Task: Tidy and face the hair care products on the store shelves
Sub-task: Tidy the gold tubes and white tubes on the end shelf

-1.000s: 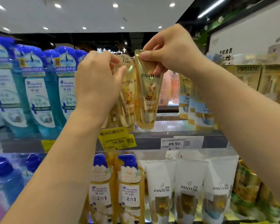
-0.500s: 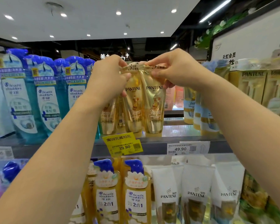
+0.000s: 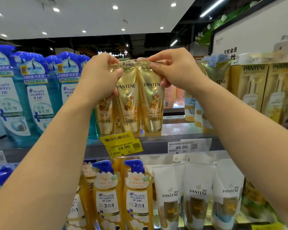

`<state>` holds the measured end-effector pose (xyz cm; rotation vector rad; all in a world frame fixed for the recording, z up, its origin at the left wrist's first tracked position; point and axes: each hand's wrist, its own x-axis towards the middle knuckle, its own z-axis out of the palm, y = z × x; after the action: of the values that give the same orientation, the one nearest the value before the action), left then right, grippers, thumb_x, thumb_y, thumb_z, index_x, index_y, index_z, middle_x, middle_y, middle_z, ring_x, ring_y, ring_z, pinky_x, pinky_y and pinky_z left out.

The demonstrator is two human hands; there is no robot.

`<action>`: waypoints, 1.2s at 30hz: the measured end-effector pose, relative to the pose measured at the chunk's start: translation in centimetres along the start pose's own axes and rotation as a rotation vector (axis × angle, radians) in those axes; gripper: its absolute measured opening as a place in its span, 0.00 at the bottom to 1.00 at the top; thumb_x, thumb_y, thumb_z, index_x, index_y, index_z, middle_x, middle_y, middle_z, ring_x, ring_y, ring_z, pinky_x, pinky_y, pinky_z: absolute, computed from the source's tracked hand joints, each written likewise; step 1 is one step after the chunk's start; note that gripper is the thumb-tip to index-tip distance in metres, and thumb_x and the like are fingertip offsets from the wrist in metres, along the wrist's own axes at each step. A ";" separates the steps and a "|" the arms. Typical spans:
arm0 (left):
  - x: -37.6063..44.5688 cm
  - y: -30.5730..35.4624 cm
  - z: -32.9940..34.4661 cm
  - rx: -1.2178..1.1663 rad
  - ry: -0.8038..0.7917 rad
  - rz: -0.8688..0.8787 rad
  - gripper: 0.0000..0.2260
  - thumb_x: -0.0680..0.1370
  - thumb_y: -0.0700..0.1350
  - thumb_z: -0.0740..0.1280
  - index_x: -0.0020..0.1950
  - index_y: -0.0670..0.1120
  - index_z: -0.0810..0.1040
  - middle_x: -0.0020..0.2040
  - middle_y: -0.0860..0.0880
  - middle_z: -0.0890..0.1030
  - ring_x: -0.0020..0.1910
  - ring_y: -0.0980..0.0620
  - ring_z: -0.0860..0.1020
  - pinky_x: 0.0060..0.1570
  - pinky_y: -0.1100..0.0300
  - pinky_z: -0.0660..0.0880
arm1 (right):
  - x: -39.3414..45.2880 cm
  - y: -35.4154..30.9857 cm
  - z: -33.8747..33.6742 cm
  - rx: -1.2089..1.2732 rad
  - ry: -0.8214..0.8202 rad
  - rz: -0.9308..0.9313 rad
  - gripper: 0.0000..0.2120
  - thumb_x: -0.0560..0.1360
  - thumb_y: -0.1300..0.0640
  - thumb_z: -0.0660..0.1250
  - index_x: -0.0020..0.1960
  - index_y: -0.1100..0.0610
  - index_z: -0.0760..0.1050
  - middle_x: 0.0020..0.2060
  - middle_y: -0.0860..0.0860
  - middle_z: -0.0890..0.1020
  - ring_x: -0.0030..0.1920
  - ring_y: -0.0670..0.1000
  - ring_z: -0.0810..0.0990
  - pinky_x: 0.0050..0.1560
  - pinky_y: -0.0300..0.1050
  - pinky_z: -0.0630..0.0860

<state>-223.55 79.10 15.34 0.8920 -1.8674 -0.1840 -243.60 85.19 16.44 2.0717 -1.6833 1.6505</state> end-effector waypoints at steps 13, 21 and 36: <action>-1.4 -0.3 0.8 -0.038 0.129 0.091 0.18 0.82 0.47 0.64 0.71 0.50 0.71 0.54 0.49 0.81 0.32 0.59 0.82 0.30 0.70 0.77 | -1.3 0.3 0.5 -0.066 -0.045 -0.037 0.24 0.80 0.59 0.68 0.74 0.48 0.70 0.47 0.47 0.82 0.32 0.49 0.82 0.34 0.42 0.83; -4.0 -0.5 1.8 0.130 0.396 0.212 0.19 0.78 0.47 0.66 0.68 0.46 0.72 0.62 0.45 0.74 0.52 0.55 0.72 0.53 0.73 0.65 | -3.8 0.3 -1.4 -0.169 0.042 -0.121 0.29 0.80 0.56 0.67 0.78 0.45 0.63 0.61 0.53 0.78 0.33 0.47 0.85 0.35 0.39 0.83; -18.4 2.1 12.6 0.115 -0.385 0.261 0.13 0.79 0.56 0.64 0.61 0.53 0.80 0.57 0.55 0.80 0.43 0.56 0.76 0.48 0.52 0.78 | -21.0 5.9 -5.6 0.099 0.134 0.177 0.05 0.77 0.59 0.73 0.49 0.49 0.83 0.35 0.47 0.85 0.26 0.48 0.78 0.30 0.42 0.78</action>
<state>-231.36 89.32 -3.01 0.7142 -2.3532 -0.0910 -248.96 100.71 1.07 1.8488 -1.8225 1.9137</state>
